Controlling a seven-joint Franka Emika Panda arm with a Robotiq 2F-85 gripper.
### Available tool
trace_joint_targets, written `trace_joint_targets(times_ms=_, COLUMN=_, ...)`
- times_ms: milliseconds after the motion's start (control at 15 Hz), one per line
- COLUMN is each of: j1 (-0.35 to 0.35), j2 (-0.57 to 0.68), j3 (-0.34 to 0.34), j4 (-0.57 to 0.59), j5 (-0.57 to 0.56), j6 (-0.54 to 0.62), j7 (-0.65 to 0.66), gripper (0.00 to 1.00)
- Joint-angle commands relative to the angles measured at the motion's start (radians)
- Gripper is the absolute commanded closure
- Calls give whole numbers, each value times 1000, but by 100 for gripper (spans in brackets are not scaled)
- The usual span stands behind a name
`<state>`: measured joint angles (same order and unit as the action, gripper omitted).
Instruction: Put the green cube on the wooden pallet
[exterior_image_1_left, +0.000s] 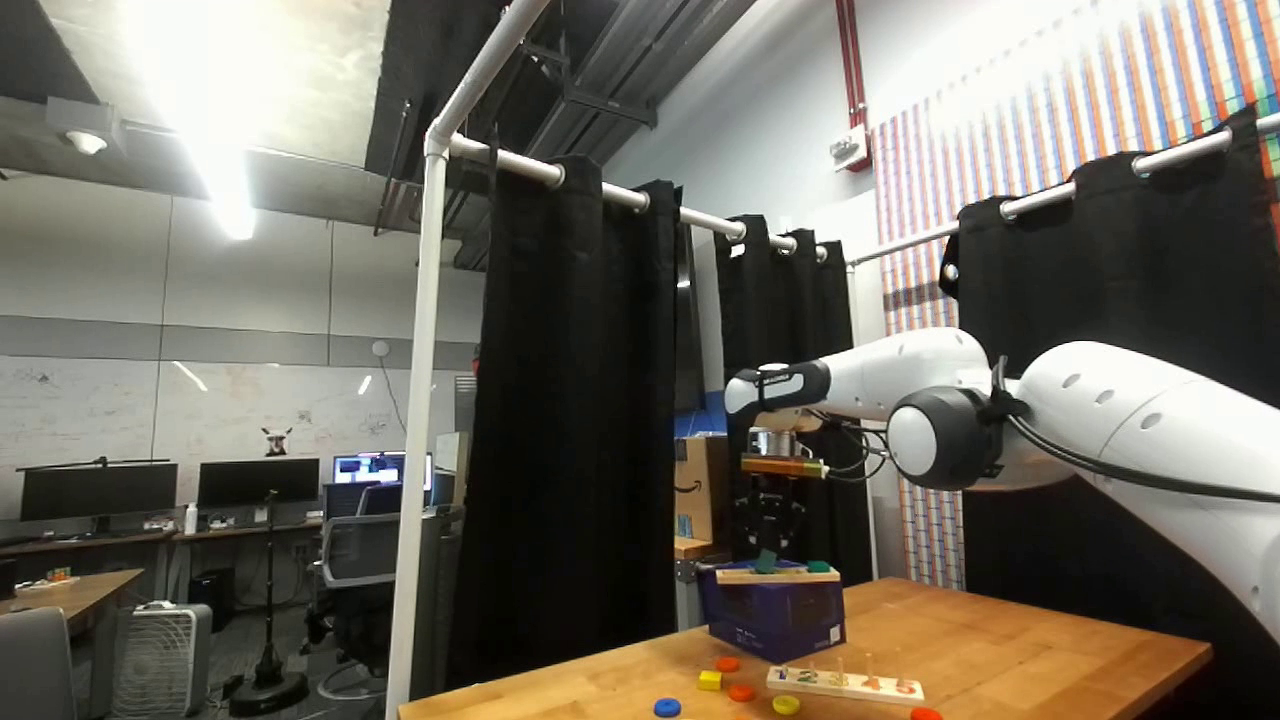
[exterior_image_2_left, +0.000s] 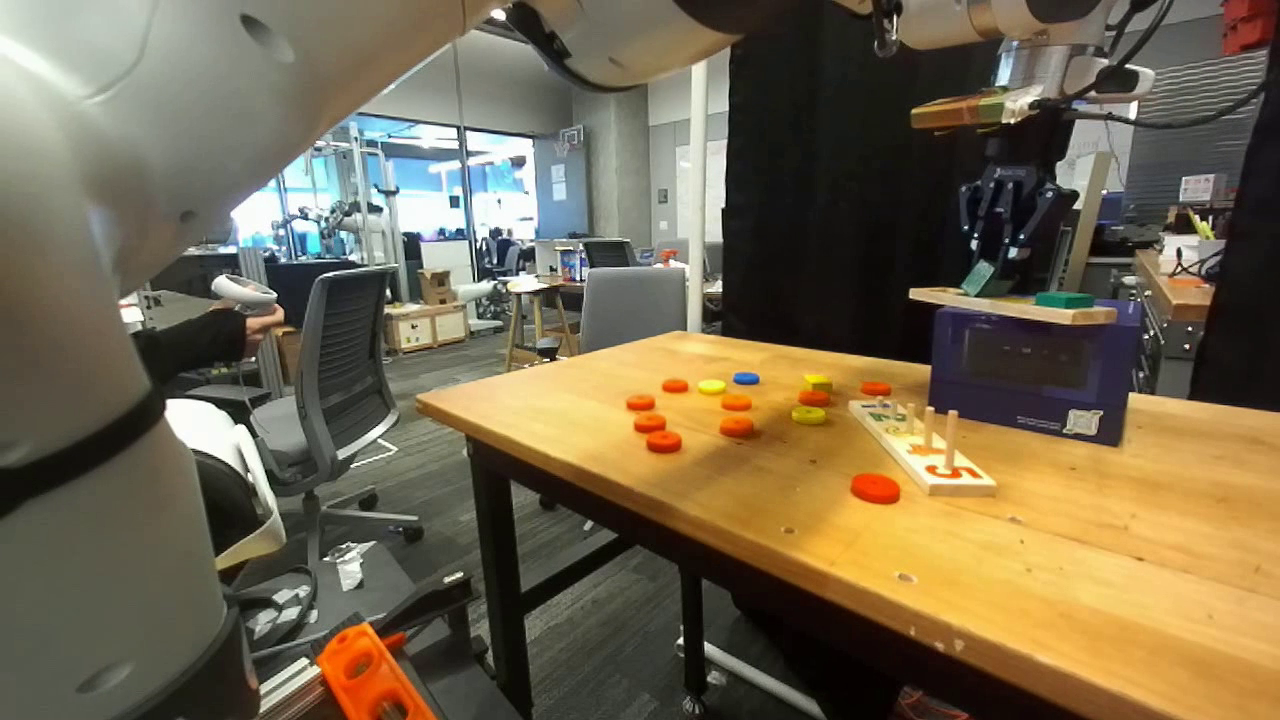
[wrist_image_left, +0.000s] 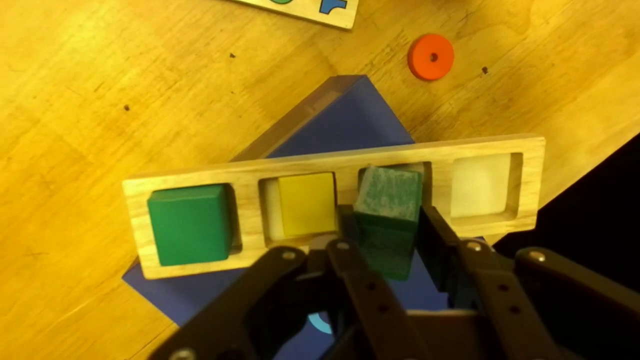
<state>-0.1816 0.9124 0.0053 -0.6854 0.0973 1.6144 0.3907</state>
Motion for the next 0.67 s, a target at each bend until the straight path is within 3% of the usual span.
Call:
trace_joint_targets(times_ms=0, j1=25, j2=-11, j3=-25, j4=8, j5=-48, j6=-24, j7=7, gripper=87)
trace_joint_targets(times_ms=600, j1=80, j2=-9, j3=-57, j4=14, j5=-154, j6=-47, j7=16, gripper=87)
